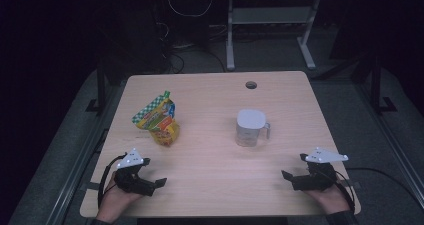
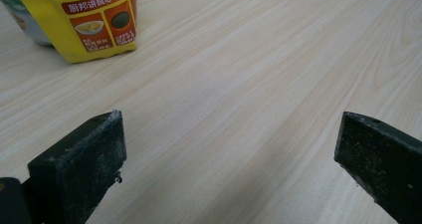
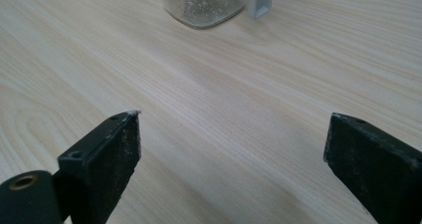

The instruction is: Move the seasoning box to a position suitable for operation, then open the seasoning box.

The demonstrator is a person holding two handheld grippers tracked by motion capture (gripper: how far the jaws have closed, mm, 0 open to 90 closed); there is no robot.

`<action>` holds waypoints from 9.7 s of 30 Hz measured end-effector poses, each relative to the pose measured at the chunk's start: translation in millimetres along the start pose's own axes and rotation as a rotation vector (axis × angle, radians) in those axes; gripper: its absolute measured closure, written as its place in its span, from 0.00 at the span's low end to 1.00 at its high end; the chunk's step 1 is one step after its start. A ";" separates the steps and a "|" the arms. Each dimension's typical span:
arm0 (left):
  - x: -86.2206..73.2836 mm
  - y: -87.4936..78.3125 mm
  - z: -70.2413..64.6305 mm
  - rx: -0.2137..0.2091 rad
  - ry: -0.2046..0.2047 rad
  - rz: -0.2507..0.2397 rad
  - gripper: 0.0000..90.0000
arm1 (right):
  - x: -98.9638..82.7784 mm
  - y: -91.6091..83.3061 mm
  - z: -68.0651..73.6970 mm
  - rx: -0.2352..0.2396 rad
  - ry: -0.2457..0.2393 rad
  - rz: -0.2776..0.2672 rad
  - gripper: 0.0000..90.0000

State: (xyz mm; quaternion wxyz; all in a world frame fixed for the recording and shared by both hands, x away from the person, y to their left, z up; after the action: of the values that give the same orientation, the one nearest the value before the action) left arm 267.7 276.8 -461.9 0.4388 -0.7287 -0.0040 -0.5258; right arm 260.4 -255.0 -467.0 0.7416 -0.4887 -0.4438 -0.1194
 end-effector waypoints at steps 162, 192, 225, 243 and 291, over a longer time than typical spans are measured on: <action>-4.5 -1.7 -5.1 -0.045 -0.012 0.007 0.00 | 54.6 32.0 51.2 0.312 -0.335 -0.028 0.76; -5.1 -0.8 -6.3 -0.050 -0.021 0.003 0.00 | 34.6 6.5 56.4 0.377 -0.221 -0.040 0.55; -6.6 -1.2 -7.4 -0.049 -0.018 0.018 0.00 | 83.8 -20.9 54.2 0.402 -0.211 -0.170 1.00; -6.9 -1.4 -6.6 -0.053 -0.014 0.018 0.00 | 88.7 -8.2 69.1 0.437 -0.254 -0.128 1.00; -8.5 -3.5 -6.8 -0.049 -0.015 0.018 0.00 | 81.0 -4.5 67.3 0.429 -0.242 -0.096 1.00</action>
State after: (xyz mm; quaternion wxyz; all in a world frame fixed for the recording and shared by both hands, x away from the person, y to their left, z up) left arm 257.1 278.5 -465.9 0.4257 -0.7430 0.0123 -0.5164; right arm 268.0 -180.5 -392.7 0.7633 -0.3091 -0.5673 0.0018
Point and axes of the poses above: each handheld gripper's, and its own axes: y roughly forward along the jaws, x roughly out of its top, z roughly to its left, the point moved 1 cm from there along y, roughly forward along the jaws, and after that the axes turned 5 degrees about y, right-handed, at the moved point
